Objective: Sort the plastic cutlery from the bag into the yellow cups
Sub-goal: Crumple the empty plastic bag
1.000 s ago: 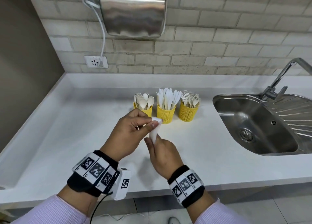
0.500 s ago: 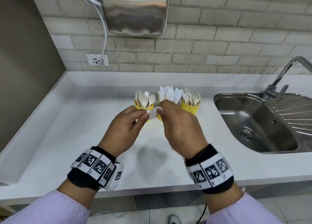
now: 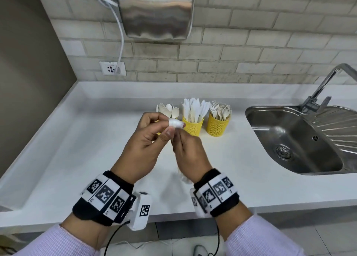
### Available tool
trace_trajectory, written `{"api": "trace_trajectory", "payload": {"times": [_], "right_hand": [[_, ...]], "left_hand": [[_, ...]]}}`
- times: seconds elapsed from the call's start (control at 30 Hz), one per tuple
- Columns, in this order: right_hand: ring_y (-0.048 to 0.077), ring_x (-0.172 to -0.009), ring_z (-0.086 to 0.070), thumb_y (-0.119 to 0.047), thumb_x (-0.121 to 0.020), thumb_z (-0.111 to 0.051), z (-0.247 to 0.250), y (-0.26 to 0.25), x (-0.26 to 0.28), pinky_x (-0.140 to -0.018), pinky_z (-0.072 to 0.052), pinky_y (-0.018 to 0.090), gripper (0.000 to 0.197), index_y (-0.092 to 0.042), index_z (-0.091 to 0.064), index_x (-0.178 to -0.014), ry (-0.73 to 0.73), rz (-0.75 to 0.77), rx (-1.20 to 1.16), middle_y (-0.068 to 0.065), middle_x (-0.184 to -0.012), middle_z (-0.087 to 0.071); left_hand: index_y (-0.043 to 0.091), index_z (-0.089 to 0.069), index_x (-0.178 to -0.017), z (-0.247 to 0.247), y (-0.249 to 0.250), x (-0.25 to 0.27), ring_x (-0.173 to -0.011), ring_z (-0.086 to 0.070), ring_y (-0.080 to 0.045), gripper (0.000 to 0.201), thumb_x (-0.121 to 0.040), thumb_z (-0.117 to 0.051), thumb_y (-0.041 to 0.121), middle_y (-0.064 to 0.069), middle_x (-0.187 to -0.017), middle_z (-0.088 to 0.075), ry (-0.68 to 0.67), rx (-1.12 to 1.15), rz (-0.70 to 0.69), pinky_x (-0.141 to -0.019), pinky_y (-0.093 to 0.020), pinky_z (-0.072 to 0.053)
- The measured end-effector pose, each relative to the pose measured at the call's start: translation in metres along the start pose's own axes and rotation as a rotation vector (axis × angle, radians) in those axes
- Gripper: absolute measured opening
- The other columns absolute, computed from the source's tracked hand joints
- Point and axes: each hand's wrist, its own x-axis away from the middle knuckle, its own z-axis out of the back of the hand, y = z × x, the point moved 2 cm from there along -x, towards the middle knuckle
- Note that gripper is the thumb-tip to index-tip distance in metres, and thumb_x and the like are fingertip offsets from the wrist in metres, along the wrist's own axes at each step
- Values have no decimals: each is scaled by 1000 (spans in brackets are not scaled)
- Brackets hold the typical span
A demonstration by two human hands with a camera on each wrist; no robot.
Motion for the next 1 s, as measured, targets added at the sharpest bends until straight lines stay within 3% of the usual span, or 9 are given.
{"api": "trace_trajectory", "payload": {"times": [0.13, 0.37, 0.5, 0.6, 0.67, 0.73, 0.83, 0.9, 1.0], "right_hand": [[17, -53, -45, -49, -105, -25, -10, -14, 29, -54, -40, 46, 40, -22, -41, -80, 10, -35, 3, -4, -60, -47], [19, -56, -41, -37, -109, -29, -1, -39, 46, -56, -36, 43, 31, -18, -40, -87, -156, -40, 36, -5, -63, -42], [19, -55, -46, -41, -107, -27, 13, -57, 42, -55, -37, 40, 29, -20, -38, -89, -203, 48, 137, -5, -62, -45], [22, -56, -54, -36, -107, -34, 33, -64, 25, -58, -45, 43, 28, -12, -48, -101, -164, 103, 73, 2, -62, -56], [19, -56, -52, -27, -106, -39, 49, -66, 9, -59, -44, 42, 26, -5, -53, -103, -87, 176, 61, 2, -63, -58], [17, -55, -44, -24, -106, -42, 64, -65, -9, -55, -39, 40, 24, -6, -55, -96, -19, 228, 123, -7, -61, -51], [21, -57, -39, -28, -105, -42, 74, -55, -35, -53, -40, 39, 24, -11, -53, -92, 52, 267, 237, -9, -59, -43], [21, -59, -39, -29, -104, -42, 72, -41, -48, -54, -44, 39, 23, -14, -53, -92, 51, 261, 259, -11, -59, -41], [15, -61, -43, -31, -105, -42, 56, -20, -52, -58, -46, 39, 23, -15, -54, -93, 9, 217, 191, -13, -62, -45]], "left_hand": [[31, -75, -117, 3, -5, -2, -106, -63, -20, 24, -105, -54, 29, 0, -113, -58, 53, -19, 39, -90, -39, -54], [30, -76, -115, 4, -12, -5, -92, -62, -16, 26, -102, -54, 32, 4, -106, -62, 136, -91, 65, -74, -23, -50], [27, -75, -117, 12, -20, -10, -85, -58, -8, 24, -104, -56, 26, 7, -101, -60, 181, -179, 62, -71, -15, -45], [23, -76, -112, 13, -20, -10, -83, -59, -9, 23, -104, -55, 28, 7, -98, -59, 166, -254, 15, -70, -17, -46], [26, -71, -101, 11, -18, -9, -81, -58, -6, 18, -105, -54, 29, 8, -95, -58, 155, -280, -28, -70, -18, -45], [23, -70, -98, 9, -13, -7, -78, -54, -2, 19, -104, -52, 26, 10, -93, -55, 125, -294, -75, -70, -14, -41], [12, -72, -99, 5, -6, -4, -79, -53, -9, 26, -105, -50, 26, 8, -93, -54, 49, -260, -101, -73, -15, -40], [18, -73, -103, 2, 2, -3, -80, -53, -13, 27, -105, -49, 30, 10, -93, -54, 1, -189, -96, -74, -16, -40], [26, -73, -105, 0, 11, -4, -80, -52, -7, 23, -105, -50, 27, 15, -93, -54, 0, -35, -71, -74, -18, -40]]}}
